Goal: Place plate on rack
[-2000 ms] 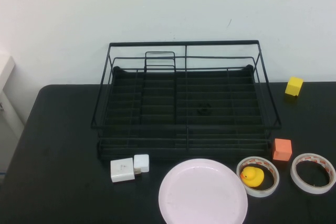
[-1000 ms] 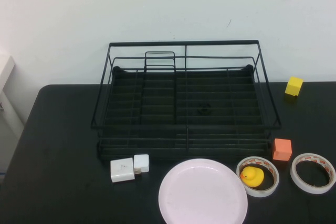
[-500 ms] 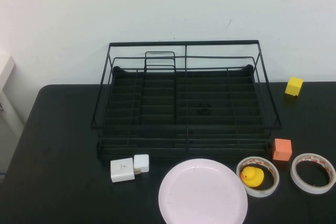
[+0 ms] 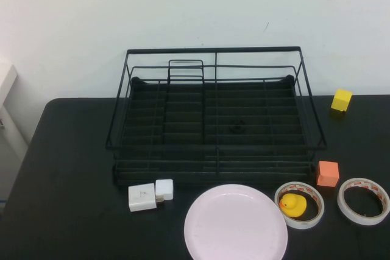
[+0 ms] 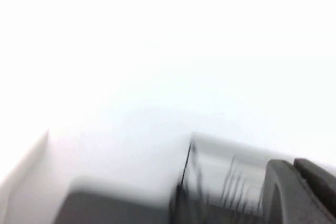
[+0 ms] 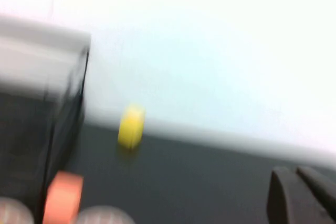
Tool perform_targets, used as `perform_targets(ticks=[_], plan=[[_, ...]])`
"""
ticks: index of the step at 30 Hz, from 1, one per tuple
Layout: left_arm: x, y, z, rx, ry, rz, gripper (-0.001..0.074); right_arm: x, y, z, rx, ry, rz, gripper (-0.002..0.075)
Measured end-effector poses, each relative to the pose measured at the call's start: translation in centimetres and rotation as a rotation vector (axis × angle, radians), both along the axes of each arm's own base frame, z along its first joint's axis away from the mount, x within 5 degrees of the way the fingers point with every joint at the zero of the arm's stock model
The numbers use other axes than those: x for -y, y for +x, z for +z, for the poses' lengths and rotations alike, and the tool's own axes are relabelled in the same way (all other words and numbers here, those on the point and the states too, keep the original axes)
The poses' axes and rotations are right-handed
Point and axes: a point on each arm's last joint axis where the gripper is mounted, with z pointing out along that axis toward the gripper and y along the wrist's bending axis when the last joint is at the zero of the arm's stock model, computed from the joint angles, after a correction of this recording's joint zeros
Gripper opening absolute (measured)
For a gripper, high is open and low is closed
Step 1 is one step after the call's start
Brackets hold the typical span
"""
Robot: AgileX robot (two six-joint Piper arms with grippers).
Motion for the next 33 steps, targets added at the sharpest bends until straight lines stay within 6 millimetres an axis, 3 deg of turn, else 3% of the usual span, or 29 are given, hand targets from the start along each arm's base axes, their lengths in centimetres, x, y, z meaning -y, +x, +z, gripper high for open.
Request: perform_targets(ticks=[7,15,20,24,29,33], plan=[[-0.3,-0.7,2.6,0.298,-0.004,0.03,-0.0003,-0.2,-0.4,3.6,0.401,0.008,0.026,-0.0002],[-0.3,-1.1,3.3,0.388,-0.016,0.035,-0.0003,-0.4,-1.3,5.6,0.65,0.097,0.072,-0.0002],[-0.4,-1.3,3.6,0.426,-0.084,0.015,-0.0003,-0.4,-1.5,5.8,0.683,0.137,0.087,-0.0002],[-0.3,-1.1,4.2,0.316,-0.074,0.006,-0.0003,-0.4,-1.4,6.5,0.635,0.145,0.078,-0.0002],[-0.1,-2.5,9.2,0.2,-0.116,-0.032,-0.0003,-0.3,-2.1,9.5,0.486,0.144,0.045,-0.0002],[0.0,-2.0,11.5,0.107,-0.05,-0.029,-0.0003,-0.2,-1.6,10.8,0.365,0.076,0.014,-0.0002]])
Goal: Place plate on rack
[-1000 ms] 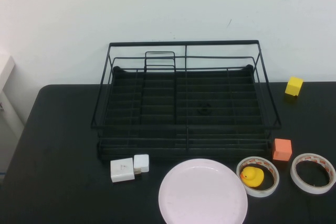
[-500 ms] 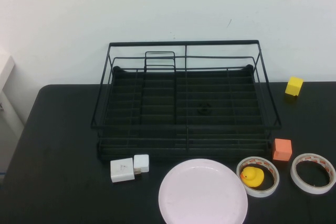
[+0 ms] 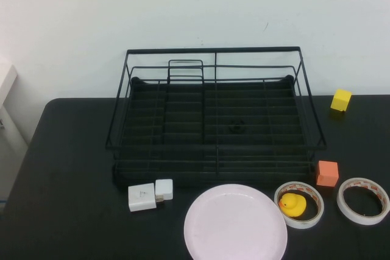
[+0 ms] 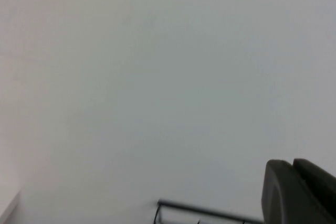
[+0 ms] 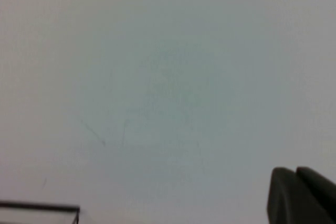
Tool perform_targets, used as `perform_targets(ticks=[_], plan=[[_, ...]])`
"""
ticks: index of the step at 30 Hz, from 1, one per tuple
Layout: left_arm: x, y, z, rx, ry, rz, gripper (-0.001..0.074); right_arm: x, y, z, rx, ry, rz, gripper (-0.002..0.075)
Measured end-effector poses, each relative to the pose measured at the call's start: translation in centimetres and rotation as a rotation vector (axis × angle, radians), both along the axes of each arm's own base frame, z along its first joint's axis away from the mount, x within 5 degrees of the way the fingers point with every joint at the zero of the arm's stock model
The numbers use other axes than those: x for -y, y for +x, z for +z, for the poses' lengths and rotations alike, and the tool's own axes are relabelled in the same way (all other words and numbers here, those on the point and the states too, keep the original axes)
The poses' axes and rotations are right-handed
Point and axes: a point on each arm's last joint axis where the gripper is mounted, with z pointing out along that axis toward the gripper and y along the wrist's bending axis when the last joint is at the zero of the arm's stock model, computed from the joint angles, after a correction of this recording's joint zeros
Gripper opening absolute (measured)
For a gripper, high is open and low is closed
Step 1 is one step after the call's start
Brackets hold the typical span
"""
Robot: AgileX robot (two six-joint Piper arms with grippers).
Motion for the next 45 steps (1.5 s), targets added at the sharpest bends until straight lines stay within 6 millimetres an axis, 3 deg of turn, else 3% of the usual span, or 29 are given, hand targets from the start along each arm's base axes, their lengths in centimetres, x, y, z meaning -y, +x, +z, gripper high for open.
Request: perform_targets(ticks=[3,11,15,21,27,31,37,43,45], plan=[[0.1,1.4,-0.1,-0.092,0.037,0.002,-0.0003,0.3,1.4,-0.7,-0.152,0.008,-0.014,-0.0002],[0.5,5.4,-3.7,-0.382,0.014,-0.016,-0.0003,0.6,5.9,-5.5,-0.722,0.113,-0.006,-0.0002],[0.8,6.6,-5.2,-0.514,-0.024,-0.032,-0.0003,-0.8,7.8,-6.7,-0.911,0.134,0.142,-0.0002],[1.0,7.0,-5.7,-0.57,-0.092,-0.049,-0.0003,-4.3,10.2,-9.4,-1.168,0.121,0.493,-0.0002],[1.1,7.0,-5.8,-0.587,-0.101,-0.054,-0.0003,-8.0,13.0,-12.6,-1.236,0.221,0.749,-0.0002],[1.1,7.0,-5.8,-0.589,-0.111,-0.057,-0.0001,-9.6,15.0,-15.6,-1.274,0.228,0.755,-0.0002],[1.1,7.0,-5.8,-0.594,-0.113,-0.058,-0.0001,-10.5,16.2,-19.6,-1.431,0.219,0.71,-0.0002],[1.1,6.9,-5.9,-0.596,-0.115,-0.059,-0.0001,-11.8,18.0,-21.0,-1.491,0.356,0.736,0.0003],[1.1,6.9,-5.9,-0.596,-0.116,-0.059,-0.0001,-12.2,18.7,-21.2,-1.493,0.387,0.759,0.0038]])
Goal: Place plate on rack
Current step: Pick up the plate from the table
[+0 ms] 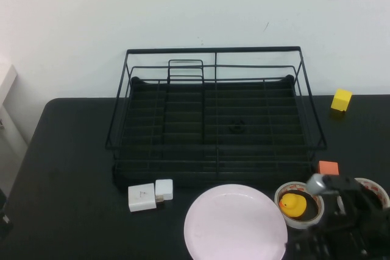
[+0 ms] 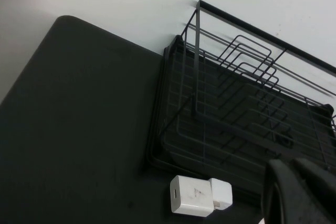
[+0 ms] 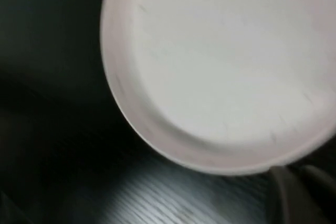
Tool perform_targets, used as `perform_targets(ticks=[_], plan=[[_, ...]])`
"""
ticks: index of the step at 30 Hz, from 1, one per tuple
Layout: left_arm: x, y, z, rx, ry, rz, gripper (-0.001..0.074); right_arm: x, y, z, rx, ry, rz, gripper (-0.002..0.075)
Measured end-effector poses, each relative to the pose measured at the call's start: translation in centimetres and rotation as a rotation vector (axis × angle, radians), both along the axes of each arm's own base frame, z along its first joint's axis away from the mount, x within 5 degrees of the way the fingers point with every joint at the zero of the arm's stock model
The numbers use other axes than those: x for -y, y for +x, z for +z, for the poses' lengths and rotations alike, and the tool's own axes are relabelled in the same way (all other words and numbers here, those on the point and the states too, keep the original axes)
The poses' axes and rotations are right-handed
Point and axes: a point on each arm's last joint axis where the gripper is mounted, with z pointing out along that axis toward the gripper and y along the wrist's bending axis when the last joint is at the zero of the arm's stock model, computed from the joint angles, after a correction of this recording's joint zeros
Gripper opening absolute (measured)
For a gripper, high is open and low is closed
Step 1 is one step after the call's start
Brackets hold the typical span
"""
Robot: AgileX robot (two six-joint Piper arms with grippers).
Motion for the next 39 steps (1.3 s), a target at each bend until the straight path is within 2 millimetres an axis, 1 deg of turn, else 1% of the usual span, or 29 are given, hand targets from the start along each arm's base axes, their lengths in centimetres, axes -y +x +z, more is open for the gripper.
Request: perform_targets(ticks=[3,5,7,8,10,14,20,24,27,34,39], plan=[[0.0,0.0,0.0,-0.002,-0.001,-0.001,-0.0001,-0.5,1.0,-0.5,-0.028,0.028,-0.02,0.0155],[0.0,0.0,0.0,-0.002,-0.001,-0.001,-0.0001,-0.7,1.7,-0.8,-0.049,0.033,-0.048,0.0264],[0.0,0.0,0.0,-0.002,-0.001,-0.001,-0.0001,-0.6,2.1,-1.0,-0.051,0.01,-0.071,0.0347],[0.0,0.0,0.0,-0.004,-0.002,-0.001,-0.0001,-0.4,2.2,-1.1,-0.047,-0.013,-0.082,0.0377],[0.0,0.0,-0.1,-0.008,-0.003,-0.002,-0.0001,0.0,2.4,-1.3,-0.039,-0.06,-0.104,0.0407],[0.0,0.0,-0.1,-0.009,-0.012,-0.001,-0.0001,0.4,2.6,-1.6,-0.016,-0.121,-0.1,0.0428],[0.1,0.0,-0.1,-0.01,-0.025,-0.001,-0.0001,-0.2,3.7,-1.0,0.033,-0.084,-0.069,0.043],[0.1,0.0,-0.1,-0.01,-0.025,-0.001,-0.0001,-0.4,4.3,-0.9,0.044,-0.081,-0.077,0.043],[0.1,0.0,-0.1,-0.01,-0.025,-0.001,-0.0001,-0.6,4.7,-1.5,0.026,-0.075,-0.077,0.0431],[0.1,0.0,-0.1,-0.008,-0.016,-0.004,-0.0001,-1.2,4.7,-4.1,-0.094,-0.018,-0.09,0.0425],[0.1,0.0,-0.1,-0.006,-0.006,-0.007,-0.0001,-1.4,5.2,-4.0,-0.089,-0.003,-0.096,0.0407]])
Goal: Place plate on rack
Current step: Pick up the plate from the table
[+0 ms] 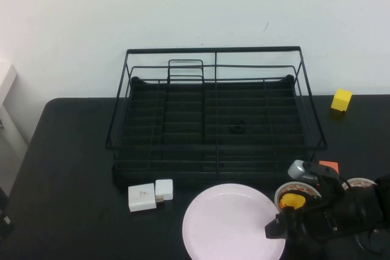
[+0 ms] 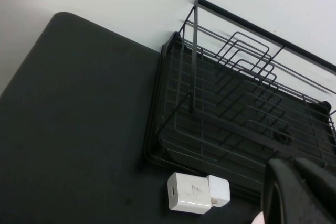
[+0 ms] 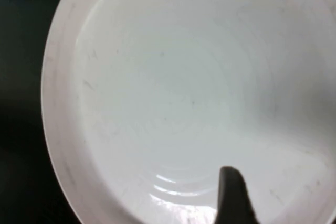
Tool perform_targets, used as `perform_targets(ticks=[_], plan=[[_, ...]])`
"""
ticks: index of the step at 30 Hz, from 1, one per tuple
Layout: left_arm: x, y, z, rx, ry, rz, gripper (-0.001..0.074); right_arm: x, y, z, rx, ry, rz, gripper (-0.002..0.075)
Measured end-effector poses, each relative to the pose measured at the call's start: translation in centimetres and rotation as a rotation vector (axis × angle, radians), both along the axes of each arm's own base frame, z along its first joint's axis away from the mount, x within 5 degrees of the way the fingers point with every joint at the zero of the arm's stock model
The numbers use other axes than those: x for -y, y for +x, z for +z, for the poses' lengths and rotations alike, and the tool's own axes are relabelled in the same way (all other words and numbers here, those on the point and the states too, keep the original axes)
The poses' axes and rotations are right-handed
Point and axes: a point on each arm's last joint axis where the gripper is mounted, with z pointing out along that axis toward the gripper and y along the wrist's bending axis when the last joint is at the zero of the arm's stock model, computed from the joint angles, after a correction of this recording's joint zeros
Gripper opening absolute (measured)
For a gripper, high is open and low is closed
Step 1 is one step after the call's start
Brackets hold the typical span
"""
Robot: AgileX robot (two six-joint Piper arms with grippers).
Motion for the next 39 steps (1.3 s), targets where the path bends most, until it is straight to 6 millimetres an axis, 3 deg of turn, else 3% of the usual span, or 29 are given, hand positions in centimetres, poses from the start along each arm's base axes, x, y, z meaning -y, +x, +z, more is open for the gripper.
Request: perform_targets(ticks=[10,26,34,39], plan=[[0.0,0.0,0.0,0.0,0.0,0.0,-0.0001,0.0,0.0,0.0,-0.001,0.001,-0.002,0.0279],[0.0,0.0,0.0,0.0,0.0,0.0,-0.0002,-0.6,0.7,-1.3,0.003,0.034,0.053,0.0253],[0.1,0.0,0.0,-0.002,-0.022,0.001,-0.0002,-0.6,0.7,-1.6,-0.007,0.034,0.045,0.0041],[0.1,0.0,0.0,-0.003,-0.043,0.002,-0.0002,-0.7,0.7,-1.5,-0.005,0.046,0.053,0.0013]])
